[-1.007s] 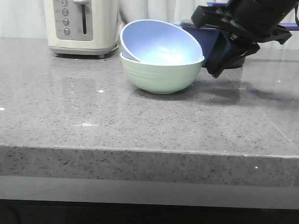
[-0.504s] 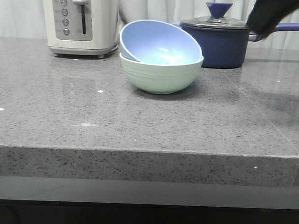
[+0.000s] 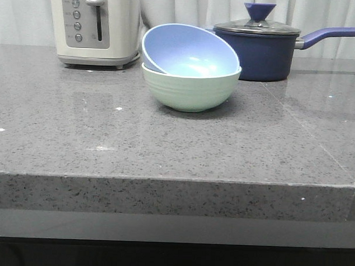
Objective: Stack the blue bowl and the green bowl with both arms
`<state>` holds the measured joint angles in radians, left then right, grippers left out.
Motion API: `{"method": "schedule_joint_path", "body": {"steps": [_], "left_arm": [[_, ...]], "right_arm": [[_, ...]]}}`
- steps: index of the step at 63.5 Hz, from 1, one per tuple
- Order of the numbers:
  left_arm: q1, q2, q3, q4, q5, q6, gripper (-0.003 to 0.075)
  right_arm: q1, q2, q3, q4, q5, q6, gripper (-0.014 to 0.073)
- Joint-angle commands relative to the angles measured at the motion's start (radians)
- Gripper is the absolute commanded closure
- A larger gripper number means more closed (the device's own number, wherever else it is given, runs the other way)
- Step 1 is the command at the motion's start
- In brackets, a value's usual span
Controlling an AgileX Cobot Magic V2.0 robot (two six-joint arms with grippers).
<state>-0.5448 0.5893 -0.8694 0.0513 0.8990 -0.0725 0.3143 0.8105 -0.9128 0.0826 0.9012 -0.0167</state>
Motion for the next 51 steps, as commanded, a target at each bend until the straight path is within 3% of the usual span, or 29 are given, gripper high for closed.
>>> {"method": "schedule_joint_path", "body": {"steps": [1, 27, 33, 43, 51], "left_arm": [[-0.008, 0.009, -0.027, 0.002, -0.088, -0.01, 0.0426], [-0.008, 0.009, -0.027, 0.002, -0.09, -0.01, 0.0433], [-0.008, 0.009, -0.027, 0.002, -0.09, -0.01, 0.0521], [-0.008, 0.009, -0.027, -0.001, -0.088, -0.01, 0.0737], [-0.008, 0.009, -0.027, -0.001, -0.088, -0.01, 0.074]], "right_arm": [[-0.003, -0.074, 0.023, -0.012, -0.086, 0.004, 0.0657], [-0.003, -0.297, 0.141, -0.011, -0.131, 0.004, 0.0657], [-0.003, -0.297, 0.141, -0.011, -0.132, 0.004, 0.0657], [-0.003, -0.297, 0.141, -0.011, -0.132, 0.004, 0.0657], [-0.003, -0.297, 0.141, -0.011, -0.132, 0.004, 0.0657]]}}
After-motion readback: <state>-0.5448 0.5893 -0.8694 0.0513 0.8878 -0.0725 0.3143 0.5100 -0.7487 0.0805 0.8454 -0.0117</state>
